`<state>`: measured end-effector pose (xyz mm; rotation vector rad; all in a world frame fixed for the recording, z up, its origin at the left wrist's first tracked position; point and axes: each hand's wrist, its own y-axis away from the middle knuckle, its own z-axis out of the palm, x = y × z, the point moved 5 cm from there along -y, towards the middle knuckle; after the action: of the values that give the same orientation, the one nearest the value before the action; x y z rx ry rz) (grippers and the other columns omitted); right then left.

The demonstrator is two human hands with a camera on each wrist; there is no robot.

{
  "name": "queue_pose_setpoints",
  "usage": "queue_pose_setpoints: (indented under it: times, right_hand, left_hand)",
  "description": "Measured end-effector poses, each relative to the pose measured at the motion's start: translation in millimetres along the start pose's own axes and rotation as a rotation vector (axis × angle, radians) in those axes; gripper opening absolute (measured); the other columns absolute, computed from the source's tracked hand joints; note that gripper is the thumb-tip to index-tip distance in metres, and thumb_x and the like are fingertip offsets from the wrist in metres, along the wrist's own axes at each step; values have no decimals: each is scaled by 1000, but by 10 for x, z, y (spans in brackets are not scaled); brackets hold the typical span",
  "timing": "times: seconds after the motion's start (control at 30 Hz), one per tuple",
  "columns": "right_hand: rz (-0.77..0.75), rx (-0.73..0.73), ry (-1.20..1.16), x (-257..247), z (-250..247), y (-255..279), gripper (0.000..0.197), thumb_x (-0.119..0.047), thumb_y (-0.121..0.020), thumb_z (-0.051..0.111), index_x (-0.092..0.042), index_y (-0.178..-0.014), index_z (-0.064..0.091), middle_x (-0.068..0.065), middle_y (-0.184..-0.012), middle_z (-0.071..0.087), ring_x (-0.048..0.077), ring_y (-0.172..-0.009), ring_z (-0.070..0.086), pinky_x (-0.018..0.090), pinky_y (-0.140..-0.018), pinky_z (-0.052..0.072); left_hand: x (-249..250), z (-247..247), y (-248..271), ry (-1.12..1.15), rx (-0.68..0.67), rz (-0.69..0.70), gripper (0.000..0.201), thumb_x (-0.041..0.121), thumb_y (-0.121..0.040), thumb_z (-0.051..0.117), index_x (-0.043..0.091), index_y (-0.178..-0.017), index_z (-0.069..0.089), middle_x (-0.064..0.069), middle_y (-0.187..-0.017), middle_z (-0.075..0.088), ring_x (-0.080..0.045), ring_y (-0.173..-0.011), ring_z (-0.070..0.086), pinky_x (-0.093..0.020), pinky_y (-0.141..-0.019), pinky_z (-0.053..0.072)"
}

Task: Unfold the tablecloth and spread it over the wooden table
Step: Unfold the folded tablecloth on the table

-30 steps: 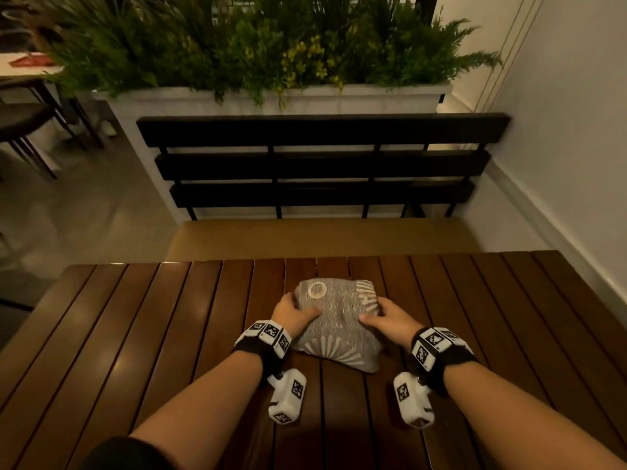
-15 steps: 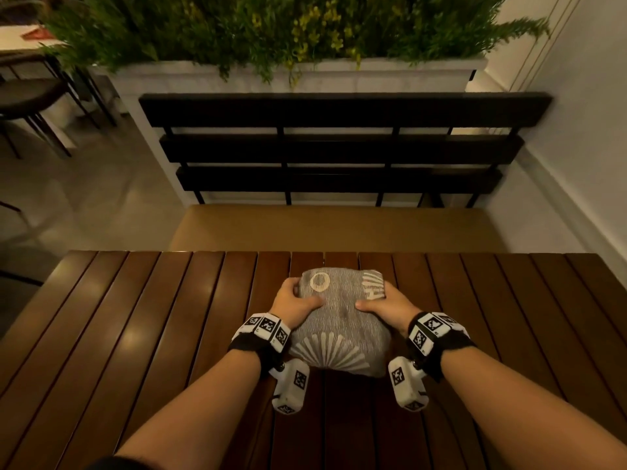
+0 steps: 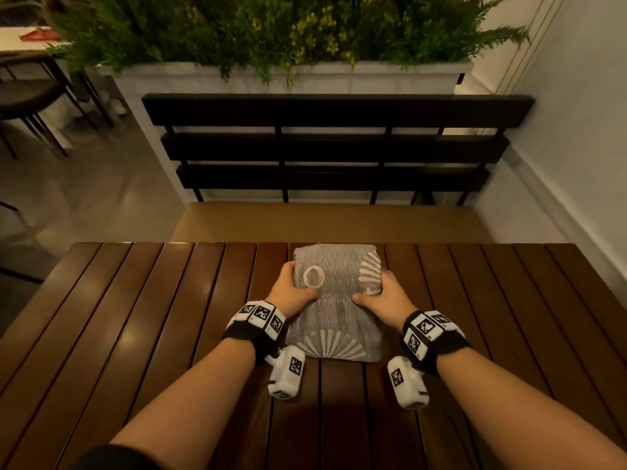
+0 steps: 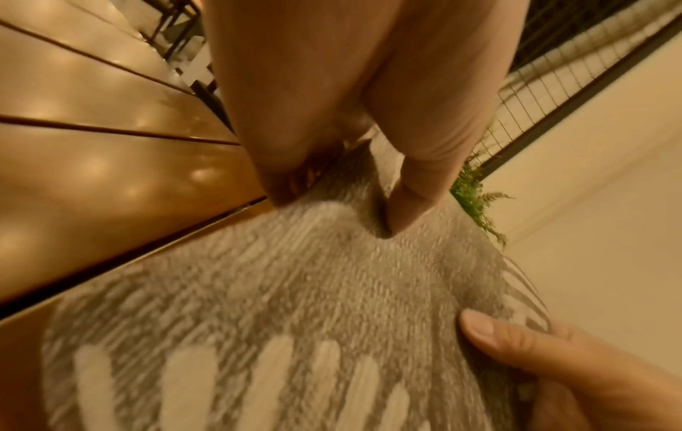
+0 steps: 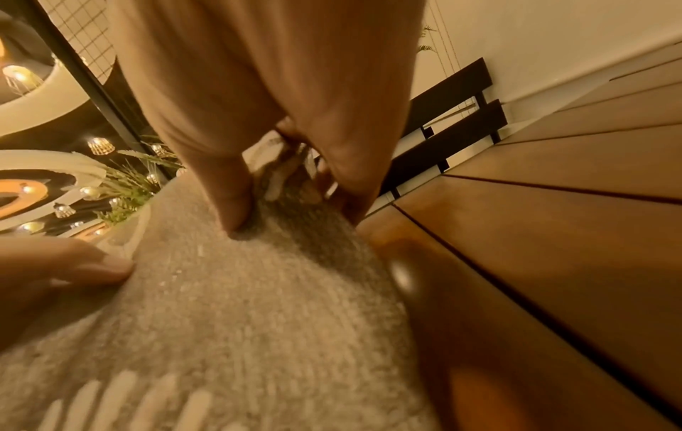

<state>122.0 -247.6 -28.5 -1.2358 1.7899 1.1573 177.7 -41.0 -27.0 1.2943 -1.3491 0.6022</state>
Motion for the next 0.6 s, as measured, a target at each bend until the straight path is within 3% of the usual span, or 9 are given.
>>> queue_pose_setpoints:
  times: [0.07,0.2,0.23,0.3,0.37,0.43,0.6]
  right_hand:
    - [40,22,47,13,14,17,50,-19,-76,77,-12,-120,53,3,-121,37,17,-109,48,32,-105,37]
    - [74,-12,-22,222,53,-60,72,-48,-53,81,-25,-117,58,4,-122,55,18,-107,60,44,-102,45]
    - [85,-21,-42,245,57,-81,72,-46,-52,81,-26,-117,58,4,-121,59,19,-107,61,46,-100,47]
    - [125,-35,-163,123,65,-38,57,-28,-67,81,-19,-119,58,5,-117,64,20,-105,63,44,-98,49]
    - [161,-54,-273,0,64,-43,47,-17,-78,74,-15,-121,56,4,-112,67,19,-100,64,37,-91,51]
    - [123,-17,-282,-110,26,-71,42,-10,-81,71,-15,-120,54,3,-106,66,18,-94,63,32,-82,51]
    - [-79,61,-271,-397,-143,12,39,4,-79,69,-29,-97,57,-3,-99,65,19,-99,61,34,-91,49]
  left_hand:
    - [-10,20,37,9,20,14,72,5,-76,74,14,-135,34,-4,-119,56,-20,-109,57,-31,-92,48]
    - [-13,40,104,79,32,28,62,10,-81,72,16,-134,41,-2,-121,59,-18,-110,59,-37,-99,47]
    - [-13,39,106,108,33,23,58,16,-82,73,18,-132,44,-1,-122,61,-17,-109,60,-40,-99,48]
    - [17,48,116,123,25,18,54,23,-82,73,19,-129,47,0,-122,62,-17,-110,60,-44,-101,47]
    - [34,47,74,96,33,26,58,20,-82,73,16,-133,45,-1,-125,60,-19,-114,58,-45,-104,44]
    - [82,32,34,57,46,30,68,19,-80,74,14,-138,40,-4,-132,57,-21,-120,55,-46,-107,41]
    - [241,-129,-12,-73,109,128,52,24,-72,80,30,-117,55,-5,-129,47,-21,-120,44,-43,-110,34]
